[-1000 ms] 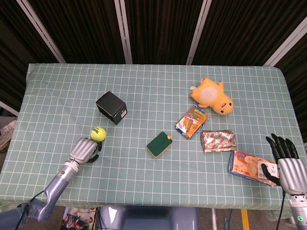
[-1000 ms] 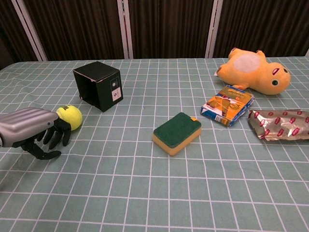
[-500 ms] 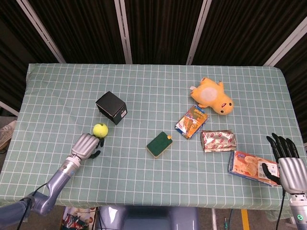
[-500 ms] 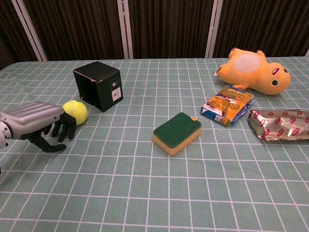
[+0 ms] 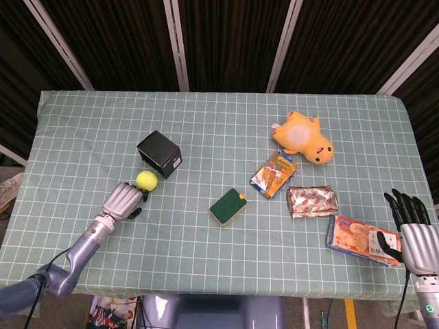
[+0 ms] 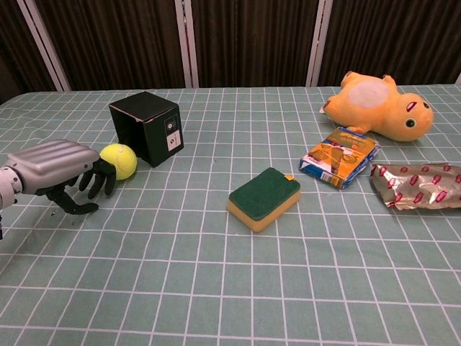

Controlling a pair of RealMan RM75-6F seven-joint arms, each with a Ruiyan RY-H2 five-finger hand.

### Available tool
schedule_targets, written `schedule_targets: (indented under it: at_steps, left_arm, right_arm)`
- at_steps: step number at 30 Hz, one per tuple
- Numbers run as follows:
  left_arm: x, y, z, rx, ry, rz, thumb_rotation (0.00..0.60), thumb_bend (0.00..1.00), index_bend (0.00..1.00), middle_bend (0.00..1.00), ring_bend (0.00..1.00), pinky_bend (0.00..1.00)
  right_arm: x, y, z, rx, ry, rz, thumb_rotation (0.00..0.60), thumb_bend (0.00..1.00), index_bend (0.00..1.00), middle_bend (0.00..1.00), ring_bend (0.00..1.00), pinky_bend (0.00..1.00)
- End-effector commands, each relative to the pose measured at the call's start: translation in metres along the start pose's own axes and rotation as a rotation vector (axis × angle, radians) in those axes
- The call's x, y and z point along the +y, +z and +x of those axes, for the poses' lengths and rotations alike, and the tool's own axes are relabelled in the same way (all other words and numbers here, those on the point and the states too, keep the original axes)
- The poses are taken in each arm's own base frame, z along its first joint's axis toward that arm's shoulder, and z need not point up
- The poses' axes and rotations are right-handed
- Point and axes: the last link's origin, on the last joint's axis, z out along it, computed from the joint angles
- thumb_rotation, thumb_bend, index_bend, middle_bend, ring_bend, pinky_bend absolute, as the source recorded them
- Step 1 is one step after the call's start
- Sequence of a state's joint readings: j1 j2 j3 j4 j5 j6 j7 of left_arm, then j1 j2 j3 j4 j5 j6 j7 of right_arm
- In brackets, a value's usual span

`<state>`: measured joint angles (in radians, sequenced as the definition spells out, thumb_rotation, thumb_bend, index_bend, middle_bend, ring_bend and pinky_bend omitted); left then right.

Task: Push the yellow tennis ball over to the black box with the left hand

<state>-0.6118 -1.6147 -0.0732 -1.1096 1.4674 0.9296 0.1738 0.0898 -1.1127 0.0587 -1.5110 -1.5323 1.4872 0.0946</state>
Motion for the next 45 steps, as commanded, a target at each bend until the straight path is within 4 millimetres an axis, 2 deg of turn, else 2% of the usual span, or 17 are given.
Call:
schedule_targets:
  at_steps: [1,5,9,13,23,28,31,45]
  left_arm:
    - [0.000,0.002,-0.001,-0.011,0.002,-0.005,0.600,0.30,0.45,0.57,0.53,0.52]
    - [-0.003,0.003,-0.003,-0.021,0.014,-0.005,0.600,0.31,0.43,0.49,0.45,0.46]
    - [-0.006,0.007,-0.002,-0.015,0.026,0.000,0.600,0.31,0.35,0.39,0.32,0.32]
    - [-0.004,0.009,0.000,0.001,0.032,-0.009,0.600,0.31,0.34,0.33,0.24,0.25]
    - [-0.003,0.017,-0.001,0.017,0.029,-0.010,0.600,0.30,0.27,0.27,0.18,0.19]
    - [-0.004,0.024,0.000,0.027,0.029,-0.007,0.600,0.24,0.23,0.22,0.12,0.18]
    - [-0.005,0.028,0.001,0.026,0.017,-0.003,0.600,0.24,0.20,0.20,0.11,0.18]
    - [-0.008,0.033,0.012,0.090,-0.026,-0.010,0.600,0.24,0.20,0.20,0.11,0.18]
  right_arm:
    - [-0.001,0.000,0.000,-0.001,0.006,0.000,0.600,0.43,0.00,0.00,0.00,0.00]
    - [-0.001,0.000,-0.001,-0.003,0.003,0.002,0.600,0.43,0.00,0.00,0.00,0.00]
    - [-0.001,0.000,-0.001,-0.004,0.002,0.001,0.600,0.43,0.00,0.00,0.00,0.00]
    - [-0.001,0.001,-0.002,-0.009,0.002,0.001,0.600,0.43,0.00,0.00,0.00,0.00]
    - [0.001,0.001,-0.001,-0.012,0.002,-0.003,0.600,0.43,0.00,0.00,0.00,0.00]
    - [0.001,0.001,-0.002,-0.016,0.001,-0.006,0.600,0.43,0.00,0.00,0.00,0.00]
    - [0.001,0.002,-0.002,-0.018,0.001,-0.008,0.600,0.43,0.00,0.00,0.00,0.00]
    - [0.002,0.003,-0.003,-0.020,0.000,-0.012,0.600,0.43,0.00,0.00,0.00,0.00]
